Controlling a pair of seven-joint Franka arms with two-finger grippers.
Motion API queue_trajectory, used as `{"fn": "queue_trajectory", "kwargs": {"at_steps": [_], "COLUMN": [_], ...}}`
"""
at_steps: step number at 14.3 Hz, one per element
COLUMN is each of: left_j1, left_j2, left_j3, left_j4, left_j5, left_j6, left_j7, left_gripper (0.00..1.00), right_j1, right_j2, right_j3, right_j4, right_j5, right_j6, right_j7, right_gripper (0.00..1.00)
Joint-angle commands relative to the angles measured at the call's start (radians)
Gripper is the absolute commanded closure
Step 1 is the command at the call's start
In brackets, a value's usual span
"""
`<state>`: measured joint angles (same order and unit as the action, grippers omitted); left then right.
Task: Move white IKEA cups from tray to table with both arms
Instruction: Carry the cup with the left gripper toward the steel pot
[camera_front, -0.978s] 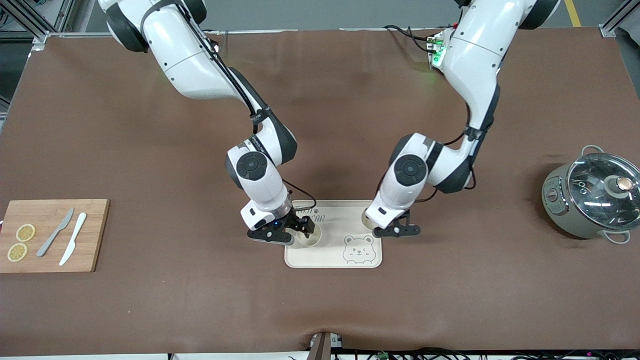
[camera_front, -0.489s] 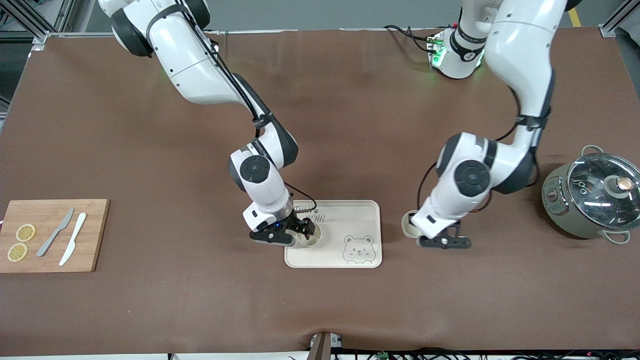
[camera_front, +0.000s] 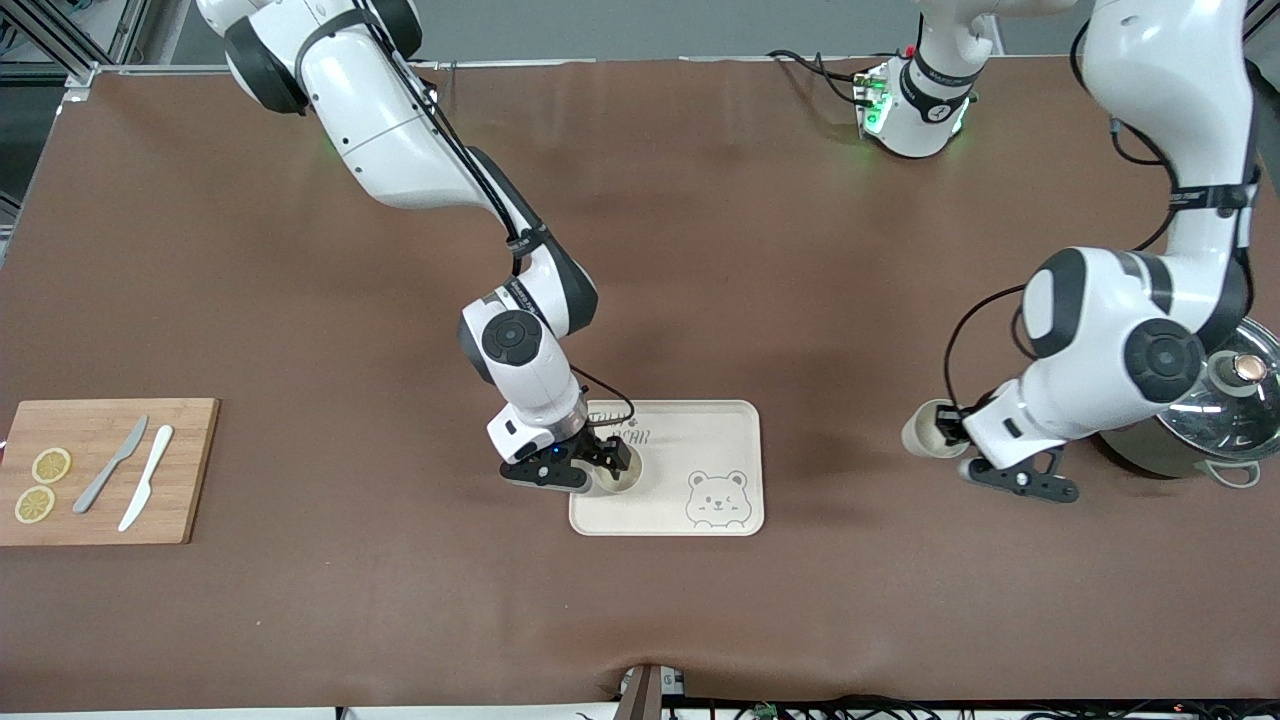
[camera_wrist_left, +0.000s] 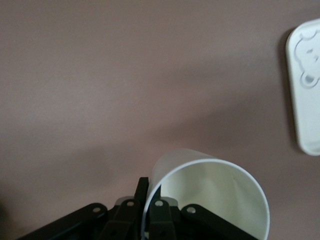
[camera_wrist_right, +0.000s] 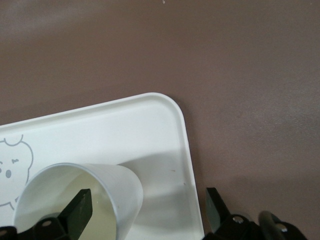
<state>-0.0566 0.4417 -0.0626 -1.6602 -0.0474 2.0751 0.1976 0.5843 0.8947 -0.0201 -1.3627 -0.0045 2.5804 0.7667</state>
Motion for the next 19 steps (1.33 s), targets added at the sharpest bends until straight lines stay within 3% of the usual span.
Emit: {"fn": "queue_trajectory", "kwargs": {"at_steps": [1,5,9,16,19], "left_j1": [0.059,0.112,0.161,0.199,0.201], "left_j2": [-0.057,-0.087,-0.080,-0.080,-0.075], "left_j3": [-0.034,-0.055,-0.065,-0.097,-0.095], "left_j4": [-0.099,-0.271,-0.415,-0.469,-0.474], "left_j5": [-0.025,-0.025,-0.026,-0.029,-0.029], "left_j6": [0.017,0.233,0.456,0.468,0.468], "left_j7": [0.094,0.166,0.229,0.233,0.232], "left_gripper": [1.00,1.00,1.00,1.00,1.00], "right_j1": [0.016,0.016,0.014,0.014,0.016], "right_j2": [0.018,0.020,0.020,0.020,0.020], "right_j3": [-0.014,-0.014,-0.014,-0.015,-0.015], "right_j4": [0.031,0.031,0.031,0.028,0.025], "right_j5": [-0.019,-0.017,-0.019,-0.041,-0.043], "right_j6": [0.000,0.001,0.001,0.007,0.024], "right_j7": [0.034,0.037,0.045,0.045,0.042], "right_gripper": [0.03,0.29,0.66,0.97,1.00]}}
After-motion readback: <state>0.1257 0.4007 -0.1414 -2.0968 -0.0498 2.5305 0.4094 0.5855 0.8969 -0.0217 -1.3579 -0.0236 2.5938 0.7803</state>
